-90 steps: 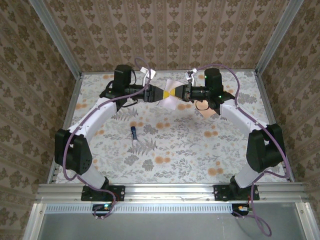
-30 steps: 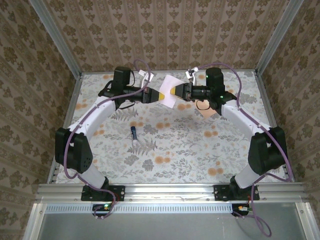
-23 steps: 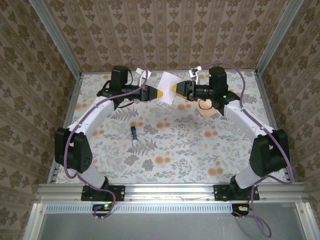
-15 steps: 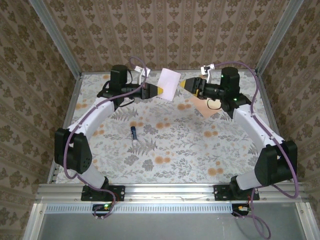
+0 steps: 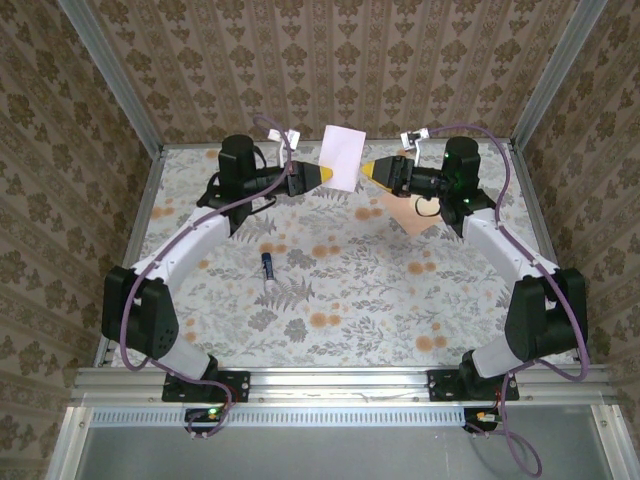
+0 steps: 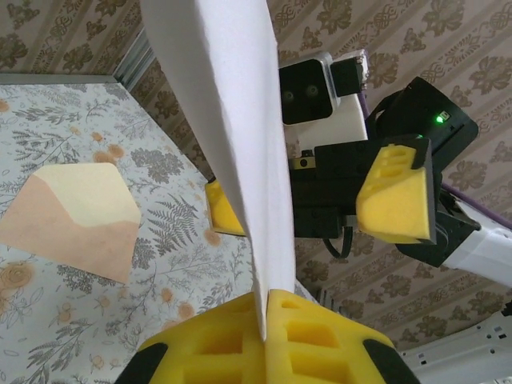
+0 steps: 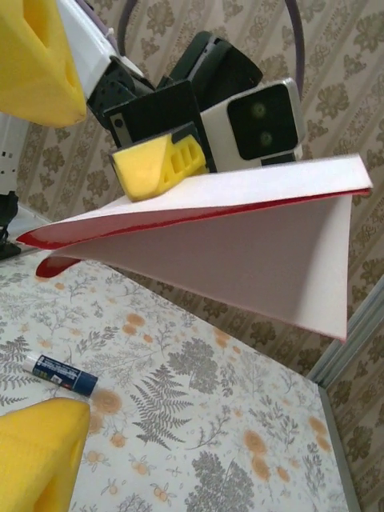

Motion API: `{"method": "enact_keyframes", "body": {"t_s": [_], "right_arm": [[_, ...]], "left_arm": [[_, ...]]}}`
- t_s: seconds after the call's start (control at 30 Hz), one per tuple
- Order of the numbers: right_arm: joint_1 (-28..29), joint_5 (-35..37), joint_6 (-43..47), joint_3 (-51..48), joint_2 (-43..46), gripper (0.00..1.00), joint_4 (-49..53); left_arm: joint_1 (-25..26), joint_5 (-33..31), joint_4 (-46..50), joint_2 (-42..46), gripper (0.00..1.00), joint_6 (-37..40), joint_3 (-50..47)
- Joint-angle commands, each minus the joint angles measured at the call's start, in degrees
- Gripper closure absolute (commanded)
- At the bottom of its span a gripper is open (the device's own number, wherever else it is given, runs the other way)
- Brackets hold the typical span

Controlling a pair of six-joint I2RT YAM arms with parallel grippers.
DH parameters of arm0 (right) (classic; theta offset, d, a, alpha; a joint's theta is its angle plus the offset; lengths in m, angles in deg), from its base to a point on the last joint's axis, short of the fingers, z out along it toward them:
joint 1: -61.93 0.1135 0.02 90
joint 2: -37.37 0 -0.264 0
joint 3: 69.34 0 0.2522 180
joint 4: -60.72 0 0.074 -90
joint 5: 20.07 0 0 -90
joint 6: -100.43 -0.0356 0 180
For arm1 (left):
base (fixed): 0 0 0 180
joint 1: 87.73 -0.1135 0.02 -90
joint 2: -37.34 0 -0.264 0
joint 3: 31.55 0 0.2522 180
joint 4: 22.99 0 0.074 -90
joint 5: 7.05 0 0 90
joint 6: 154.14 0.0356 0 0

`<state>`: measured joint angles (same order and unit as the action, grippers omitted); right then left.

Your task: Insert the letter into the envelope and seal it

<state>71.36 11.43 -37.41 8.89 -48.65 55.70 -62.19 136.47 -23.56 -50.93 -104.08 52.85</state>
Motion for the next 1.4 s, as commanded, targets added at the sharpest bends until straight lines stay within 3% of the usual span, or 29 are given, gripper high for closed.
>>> {"method": "enact_keyframes", "body": {"t_s": [0.0, 0.27, 0.63, 0.73, 0.97, 1.37], "right_arm": [[0.9, -2.5, -0.6, 0.7, -0.9, 0.11, -3.6], [3.8, -1.2, 1.8, 2.4, -2.7, 0.11, -1.7], [5.5, -2.1, -2.2, 3.4, -4.6, 0.17, -9.1], [5.6, -2.0, -2.4, 3.4, -4.6, 0.25, -9.6], [5.6, -2.2, -3.2, 3.0, -4.0, 0.57, -10.1], [5.8, -2.2, -4.1, 2.6, -4.0, 0.69, -10.1]], "left_arm": [[0.2, -0.5, -7.5, 1.3, 1.00, -5.1, -1.3], [0.3, -0.8, -13.6, 0.1, 1.00, -10.0, -2.2], [2.0, -1.6, -13.7, -0.4, 1.00, -9.8, -3.6], [2.0, -1.8, -14.1, -0.5, 1.00, -9.7, -3.8], [0.9, -3.3, -14.9, -0.4, 1.00, -10.0, -4.9], [-1.3, -6.4, -15.2, 0.1, 1.00, -10.0, -6.8]]}}
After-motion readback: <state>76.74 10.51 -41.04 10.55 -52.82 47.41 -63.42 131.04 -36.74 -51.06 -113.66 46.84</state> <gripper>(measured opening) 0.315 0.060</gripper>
